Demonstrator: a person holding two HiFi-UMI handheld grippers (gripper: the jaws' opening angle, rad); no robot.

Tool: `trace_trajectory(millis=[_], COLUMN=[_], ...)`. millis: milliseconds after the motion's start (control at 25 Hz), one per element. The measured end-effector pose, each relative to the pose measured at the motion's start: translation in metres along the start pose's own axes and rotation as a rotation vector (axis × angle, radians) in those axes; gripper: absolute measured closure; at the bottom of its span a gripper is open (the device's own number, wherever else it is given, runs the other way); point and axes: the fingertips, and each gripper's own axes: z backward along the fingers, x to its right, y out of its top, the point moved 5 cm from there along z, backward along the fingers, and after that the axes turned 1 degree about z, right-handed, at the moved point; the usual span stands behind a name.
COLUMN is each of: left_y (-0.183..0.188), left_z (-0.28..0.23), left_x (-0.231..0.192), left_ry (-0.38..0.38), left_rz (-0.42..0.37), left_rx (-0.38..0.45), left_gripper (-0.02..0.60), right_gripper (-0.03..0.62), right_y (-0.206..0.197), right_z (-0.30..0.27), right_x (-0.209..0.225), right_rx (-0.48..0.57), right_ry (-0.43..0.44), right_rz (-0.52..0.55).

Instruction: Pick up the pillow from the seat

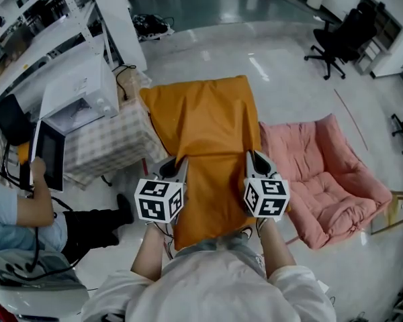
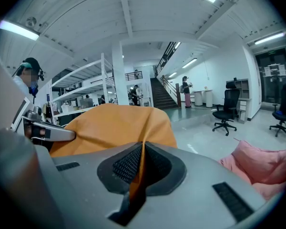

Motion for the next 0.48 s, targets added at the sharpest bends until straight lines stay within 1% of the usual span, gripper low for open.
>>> trace_trajectory(millis=[480], left_y=[-0.008], left_z=[-0.004], left_x=[0.018], left_ry=[-0.004], left_rz=[0.009], left_rx=[-0.011], left_gripper=[0.561], right_gripper=[0.562], right_y=[-0.008], right_z=[0.012], right_x=[0.015], right_rx=[-0.01], right_ry=[-0.009], right_rz=[0.001])
